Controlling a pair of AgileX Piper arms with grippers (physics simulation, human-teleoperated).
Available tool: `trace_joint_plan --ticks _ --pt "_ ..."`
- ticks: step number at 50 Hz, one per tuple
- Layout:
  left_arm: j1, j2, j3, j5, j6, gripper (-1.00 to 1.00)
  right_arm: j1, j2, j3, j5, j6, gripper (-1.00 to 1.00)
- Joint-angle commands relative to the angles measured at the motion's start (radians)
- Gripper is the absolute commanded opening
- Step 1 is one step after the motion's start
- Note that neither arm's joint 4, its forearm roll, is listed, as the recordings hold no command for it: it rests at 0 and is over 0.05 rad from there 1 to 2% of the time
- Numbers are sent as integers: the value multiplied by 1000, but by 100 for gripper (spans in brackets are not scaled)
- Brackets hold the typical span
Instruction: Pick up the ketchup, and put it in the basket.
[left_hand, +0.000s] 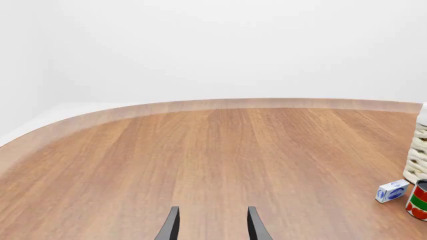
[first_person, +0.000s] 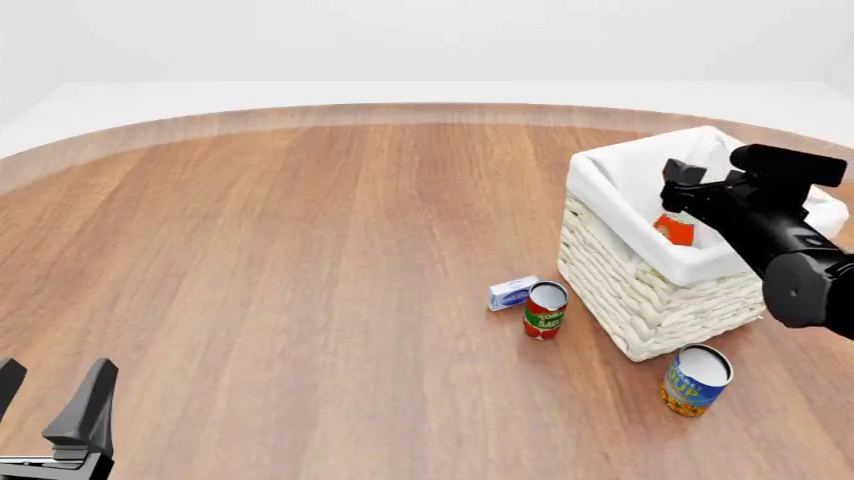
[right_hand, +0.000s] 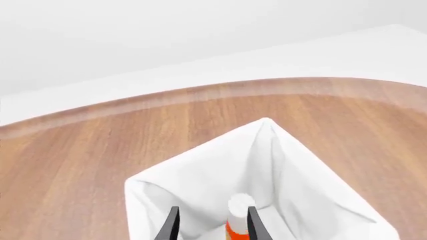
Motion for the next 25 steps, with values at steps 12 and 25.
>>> trace_joint_plan --ticks 12,25 --pt "0 0 0 0 0 100 32 -26 19 -28 30 100" --pt "0 0 0 0 0 100 83 -51 33 -53 49 100"
